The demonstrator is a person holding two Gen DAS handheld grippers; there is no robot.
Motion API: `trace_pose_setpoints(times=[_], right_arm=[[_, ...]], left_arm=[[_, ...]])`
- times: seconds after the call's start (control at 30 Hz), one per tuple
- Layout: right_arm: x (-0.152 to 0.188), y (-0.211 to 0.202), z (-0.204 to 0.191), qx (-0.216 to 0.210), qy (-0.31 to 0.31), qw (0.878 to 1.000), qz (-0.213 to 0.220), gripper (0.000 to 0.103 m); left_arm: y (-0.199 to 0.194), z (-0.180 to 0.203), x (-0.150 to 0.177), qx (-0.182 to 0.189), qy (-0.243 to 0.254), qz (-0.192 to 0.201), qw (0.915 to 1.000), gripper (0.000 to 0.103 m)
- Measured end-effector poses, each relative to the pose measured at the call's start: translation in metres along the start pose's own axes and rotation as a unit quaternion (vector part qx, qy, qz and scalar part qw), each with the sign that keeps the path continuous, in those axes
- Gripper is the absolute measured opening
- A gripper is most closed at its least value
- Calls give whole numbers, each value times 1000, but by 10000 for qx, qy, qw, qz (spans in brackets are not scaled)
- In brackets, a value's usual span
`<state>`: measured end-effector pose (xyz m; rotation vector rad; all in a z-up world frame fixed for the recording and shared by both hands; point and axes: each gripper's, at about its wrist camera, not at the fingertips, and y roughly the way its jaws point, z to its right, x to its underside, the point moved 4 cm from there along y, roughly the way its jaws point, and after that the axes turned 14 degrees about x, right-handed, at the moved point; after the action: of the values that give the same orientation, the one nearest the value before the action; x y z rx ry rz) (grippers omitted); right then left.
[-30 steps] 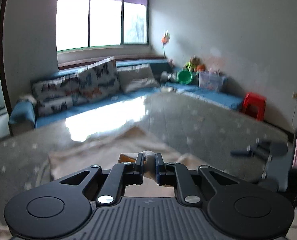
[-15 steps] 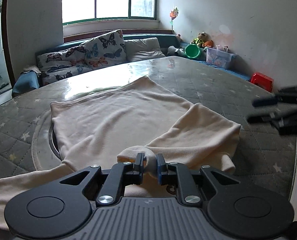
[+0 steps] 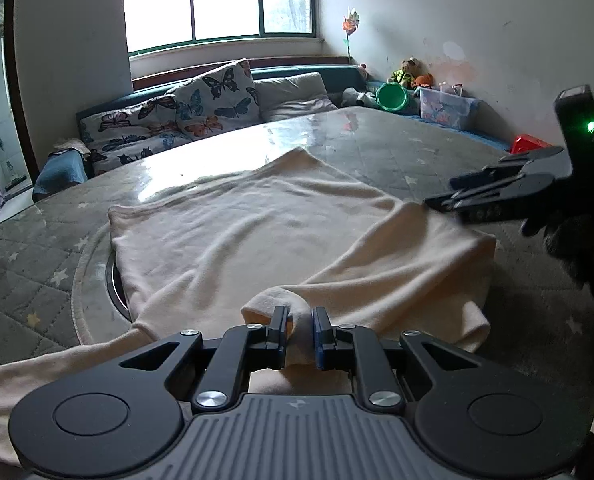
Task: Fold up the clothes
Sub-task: 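Pull the folded edge straight with the left gripper and release, then move both open grippers toward the side of the folded sweatshirt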
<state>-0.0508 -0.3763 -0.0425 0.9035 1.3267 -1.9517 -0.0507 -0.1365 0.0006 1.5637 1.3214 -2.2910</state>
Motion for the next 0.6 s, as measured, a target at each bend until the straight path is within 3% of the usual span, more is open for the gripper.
trace_pose_setpoints(times=[0.23,0.43,0.57,0.6], right_arm=[[-10,-8,-18,-474,-79,9985,277,50],[-5,-2,-25,-242,-278,9990,233,50],[-15,-24,-33,-515,-436,9963,533,50],[-16,-24,-38,-577,-491,9957,525,50]], left_arm=[[-1,-4,1,-86,-115,28,9999,25],[-16,-9,15,-197,-210,-24,9996,26],[-23,-15,14,-257,-321,38,9991,28],[-24,-16,12,-252,-349,61,9991,33]])
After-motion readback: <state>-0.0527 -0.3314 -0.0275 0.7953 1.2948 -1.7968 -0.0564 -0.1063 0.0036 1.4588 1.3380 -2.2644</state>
